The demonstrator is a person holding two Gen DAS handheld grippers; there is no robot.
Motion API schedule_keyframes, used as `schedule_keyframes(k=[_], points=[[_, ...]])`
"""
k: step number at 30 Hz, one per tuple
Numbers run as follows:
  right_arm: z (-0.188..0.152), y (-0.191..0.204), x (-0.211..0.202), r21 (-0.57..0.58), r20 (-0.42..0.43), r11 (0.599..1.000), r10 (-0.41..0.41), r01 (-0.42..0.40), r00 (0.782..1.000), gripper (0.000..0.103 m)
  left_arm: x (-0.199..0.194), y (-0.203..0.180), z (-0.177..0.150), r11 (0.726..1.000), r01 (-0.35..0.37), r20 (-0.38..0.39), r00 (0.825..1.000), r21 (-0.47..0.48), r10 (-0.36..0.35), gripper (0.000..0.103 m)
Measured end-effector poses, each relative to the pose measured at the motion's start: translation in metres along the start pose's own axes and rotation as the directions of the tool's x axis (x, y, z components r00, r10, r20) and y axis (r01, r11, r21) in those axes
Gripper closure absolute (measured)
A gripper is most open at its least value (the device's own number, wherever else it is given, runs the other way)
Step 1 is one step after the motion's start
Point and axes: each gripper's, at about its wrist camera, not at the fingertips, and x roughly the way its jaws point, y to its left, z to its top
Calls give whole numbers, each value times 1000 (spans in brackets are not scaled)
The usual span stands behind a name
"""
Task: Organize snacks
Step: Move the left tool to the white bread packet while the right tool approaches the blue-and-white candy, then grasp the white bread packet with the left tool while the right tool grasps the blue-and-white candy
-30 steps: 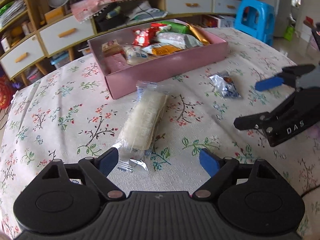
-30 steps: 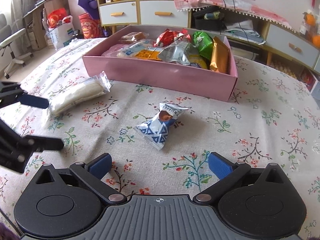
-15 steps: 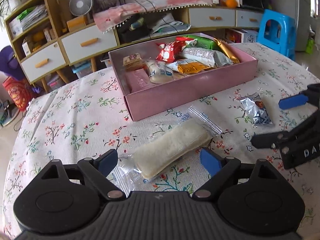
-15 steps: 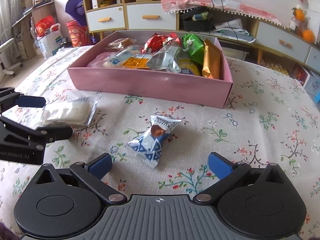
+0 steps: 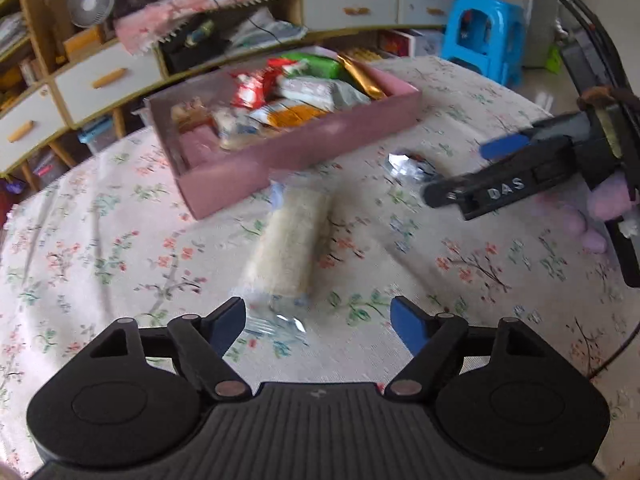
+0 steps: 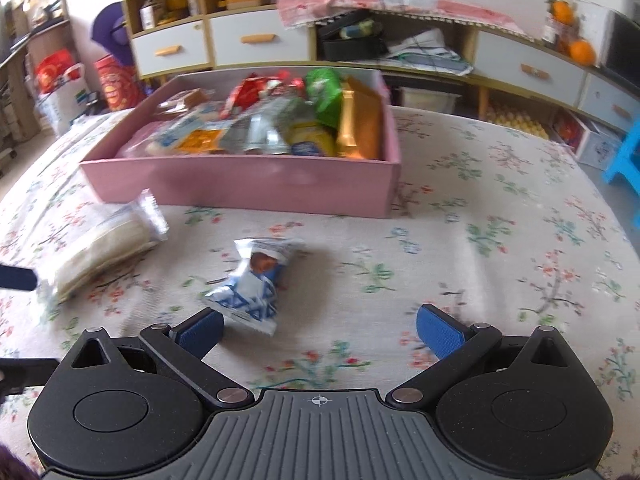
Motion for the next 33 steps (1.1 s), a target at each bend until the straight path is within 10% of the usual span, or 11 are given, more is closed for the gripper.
schedule_keyframes(k=[10, 21, 33], points=[[-1, 5, -4, -36, 1, 996, 78, -78, 997, 0, 25, 5, 14, 993, -112, 29, 993, -48, 113, 23], [6, 19, -2, -43, 16, 995, 95, -94, 995, 2, 31, -5, 22, 987, -132, 23, 991, -88, 134, 53], [13, 28, 0, -46, 14, 996, 76, -75, 997, 38, 35, 1, 31, 960, -139, -19, 990, -244, 139, 61]])
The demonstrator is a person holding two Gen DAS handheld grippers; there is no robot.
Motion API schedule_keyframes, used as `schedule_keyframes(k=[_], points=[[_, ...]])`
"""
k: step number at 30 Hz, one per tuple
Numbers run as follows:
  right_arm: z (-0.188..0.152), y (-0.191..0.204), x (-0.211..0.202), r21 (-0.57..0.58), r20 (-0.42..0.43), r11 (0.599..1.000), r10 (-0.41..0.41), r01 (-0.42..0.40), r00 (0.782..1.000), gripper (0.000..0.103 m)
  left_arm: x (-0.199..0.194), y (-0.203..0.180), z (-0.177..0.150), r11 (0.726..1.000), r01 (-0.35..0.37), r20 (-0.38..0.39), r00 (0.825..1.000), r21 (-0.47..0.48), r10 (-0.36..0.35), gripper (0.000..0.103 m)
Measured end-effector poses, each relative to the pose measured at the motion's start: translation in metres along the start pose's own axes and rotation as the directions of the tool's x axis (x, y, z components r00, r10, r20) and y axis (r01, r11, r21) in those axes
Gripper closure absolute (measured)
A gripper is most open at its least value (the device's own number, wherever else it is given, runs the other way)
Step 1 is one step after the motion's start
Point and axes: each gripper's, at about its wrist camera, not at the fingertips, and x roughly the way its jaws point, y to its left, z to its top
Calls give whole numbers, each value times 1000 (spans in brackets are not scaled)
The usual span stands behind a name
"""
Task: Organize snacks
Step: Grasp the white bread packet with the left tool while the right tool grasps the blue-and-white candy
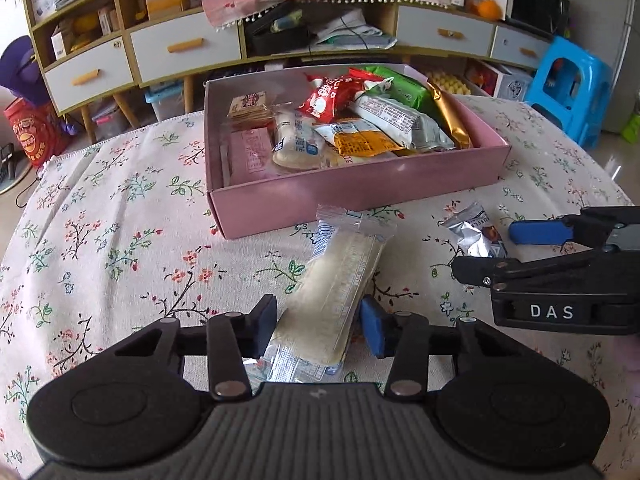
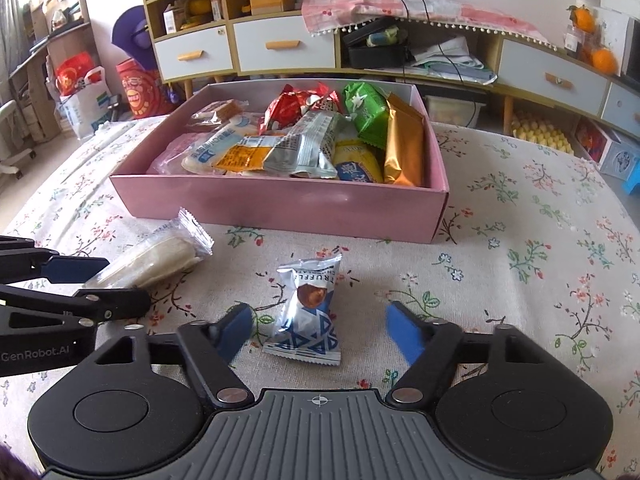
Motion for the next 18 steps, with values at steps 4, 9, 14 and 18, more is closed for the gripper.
schedule_keyframes(k=[4, 9, 14, 18], points=[[2, -2, -1, 17, 1, 1000, 3, -3, 1000, 58, 2, -5, 0, 1000, -10, 13, 1000, 13, 10, 60], [5, -7, -2, 51, -8, 998, 23, -22, 1000, 74, 4, -10, 3, 1000, -19, 24, 1000, 21, 18, 59], [6, -9, -4, 66, -25, 997, 43, -41, 999, 77, 4, -13, 5, 1000, -20, 21, 1000, 24, 20, 69], [9, -14, -7, 133, -45, 988, 86, -79, 995, 77, -2, -12, 7, 1000, -7, 23, 1000, -13, 7, 78]])
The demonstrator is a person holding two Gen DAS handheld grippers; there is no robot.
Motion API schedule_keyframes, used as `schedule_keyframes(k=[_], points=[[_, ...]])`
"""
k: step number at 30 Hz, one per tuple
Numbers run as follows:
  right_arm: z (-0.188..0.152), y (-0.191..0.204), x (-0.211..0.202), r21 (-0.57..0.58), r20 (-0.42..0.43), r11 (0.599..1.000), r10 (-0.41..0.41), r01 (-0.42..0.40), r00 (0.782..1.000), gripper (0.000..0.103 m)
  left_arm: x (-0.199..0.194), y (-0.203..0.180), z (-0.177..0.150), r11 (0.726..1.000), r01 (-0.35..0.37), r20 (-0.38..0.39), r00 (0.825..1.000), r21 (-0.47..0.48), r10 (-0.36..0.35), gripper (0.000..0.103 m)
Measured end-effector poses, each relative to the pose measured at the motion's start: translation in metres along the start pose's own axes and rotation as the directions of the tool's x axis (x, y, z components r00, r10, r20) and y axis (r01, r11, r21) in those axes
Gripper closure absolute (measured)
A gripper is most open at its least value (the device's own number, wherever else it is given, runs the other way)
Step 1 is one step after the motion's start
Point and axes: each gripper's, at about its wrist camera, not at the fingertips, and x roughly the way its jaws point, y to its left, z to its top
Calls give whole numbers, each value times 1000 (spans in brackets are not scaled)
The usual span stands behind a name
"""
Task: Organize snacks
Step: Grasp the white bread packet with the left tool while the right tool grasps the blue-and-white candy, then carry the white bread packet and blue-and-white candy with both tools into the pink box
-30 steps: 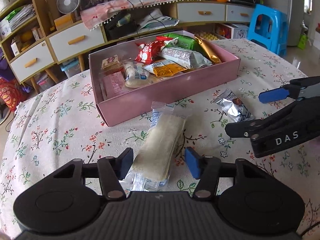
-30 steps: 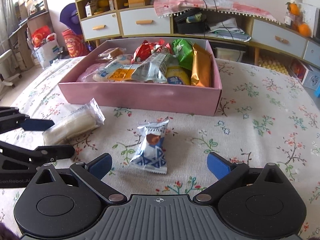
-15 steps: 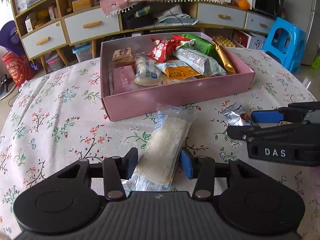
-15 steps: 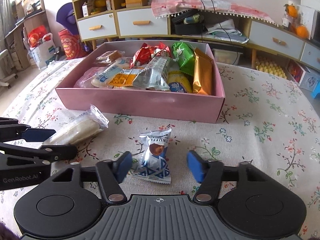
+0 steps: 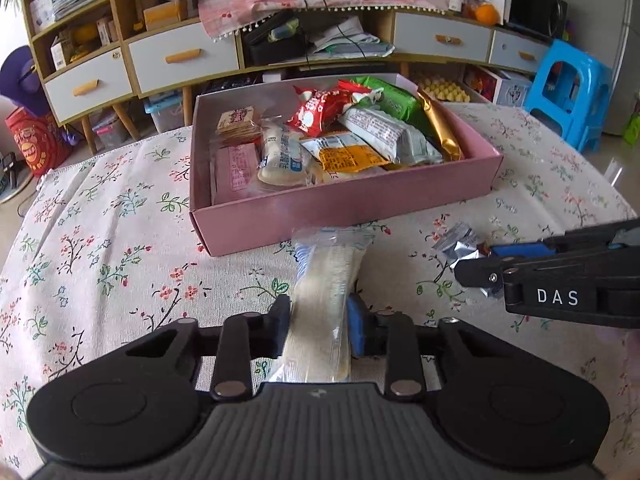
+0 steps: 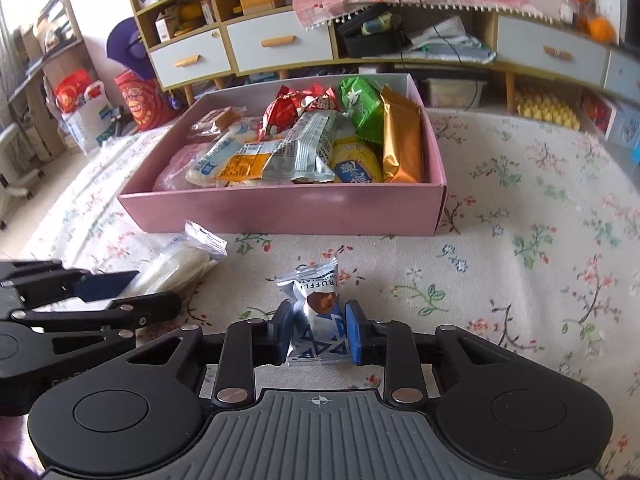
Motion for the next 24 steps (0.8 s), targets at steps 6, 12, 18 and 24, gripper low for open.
schedule_keyframes(k=[6, 12, 18, 24], points=[[8, -12, -10, 126, -14, 990, 61, -59, 998, 77, -7, 7, 3, 996, 39, -16, 999, -79, -41, 81], [15, -25, -20, 231, 4, 968, 104, -102, 995, 77, -20, 13, 6, 988, 79, 10, 997, -135, -78, 82], [22, -32, -28, 288, 42, 947, 137, -143, 990, 77, -31, 19, 12, 978, 96, 45, 995, -185, -89, 82], [35, -42, -35, 389, 83, 905, 152, -173, 985, 77, -32, 27, 26, 970, 69, 82, 995, -235, -51, 82]])
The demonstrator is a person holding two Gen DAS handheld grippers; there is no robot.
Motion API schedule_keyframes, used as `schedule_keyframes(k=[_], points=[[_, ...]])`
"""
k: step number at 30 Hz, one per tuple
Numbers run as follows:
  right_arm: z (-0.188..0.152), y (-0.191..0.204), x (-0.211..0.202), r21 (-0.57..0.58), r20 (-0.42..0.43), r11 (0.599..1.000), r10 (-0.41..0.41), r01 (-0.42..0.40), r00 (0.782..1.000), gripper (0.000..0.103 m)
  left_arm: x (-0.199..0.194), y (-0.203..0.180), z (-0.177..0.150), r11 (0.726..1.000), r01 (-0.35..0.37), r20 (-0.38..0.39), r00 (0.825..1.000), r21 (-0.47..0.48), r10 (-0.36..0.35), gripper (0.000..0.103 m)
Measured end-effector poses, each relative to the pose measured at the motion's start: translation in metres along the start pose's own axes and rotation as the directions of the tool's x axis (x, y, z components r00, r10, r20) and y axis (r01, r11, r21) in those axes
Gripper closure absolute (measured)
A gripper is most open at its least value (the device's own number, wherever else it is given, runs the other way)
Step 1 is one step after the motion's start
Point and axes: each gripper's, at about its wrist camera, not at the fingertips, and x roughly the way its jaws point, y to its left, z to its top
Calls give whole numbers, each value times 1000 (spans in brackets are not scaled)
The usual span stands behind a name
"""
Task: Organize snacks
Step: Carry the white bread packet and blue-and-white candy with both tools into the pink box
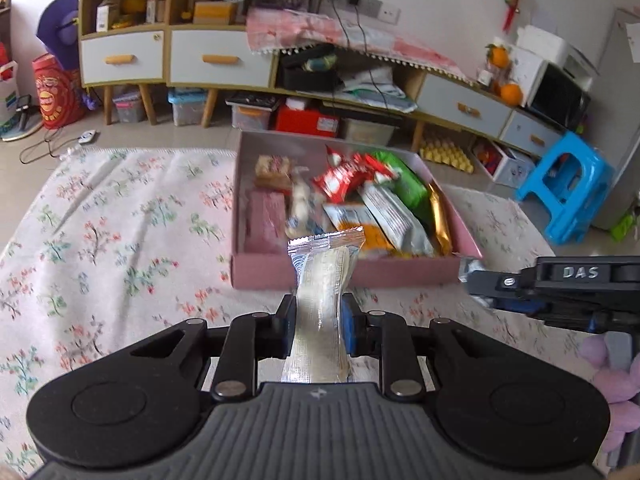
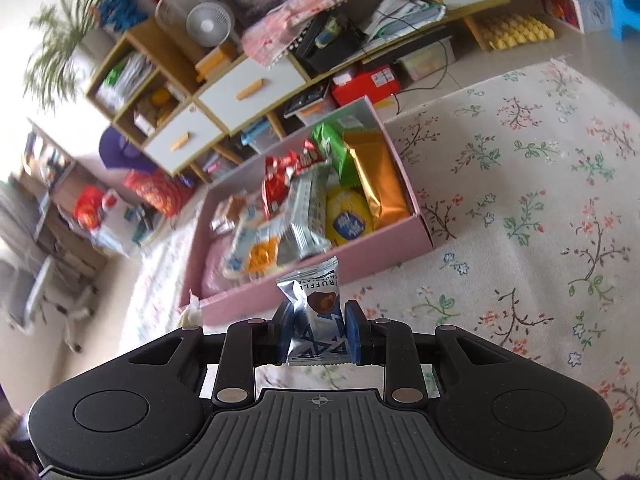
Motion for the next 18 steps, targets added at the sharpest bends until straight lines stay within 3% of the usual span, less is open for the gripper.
schedule_keyframes(k=[10, 18], points=[[39, -20, 12, 145, 70, 989, 18, -28, 997, 77, 30, 6, 35, 997, -71, 6, 997, -21, 71, 82], [45, -30, 44, 179, 43, 982, 53, -60, 998, 77, 64, 7, 52, 993, -115, -25, 993, -7, 115, 82]])
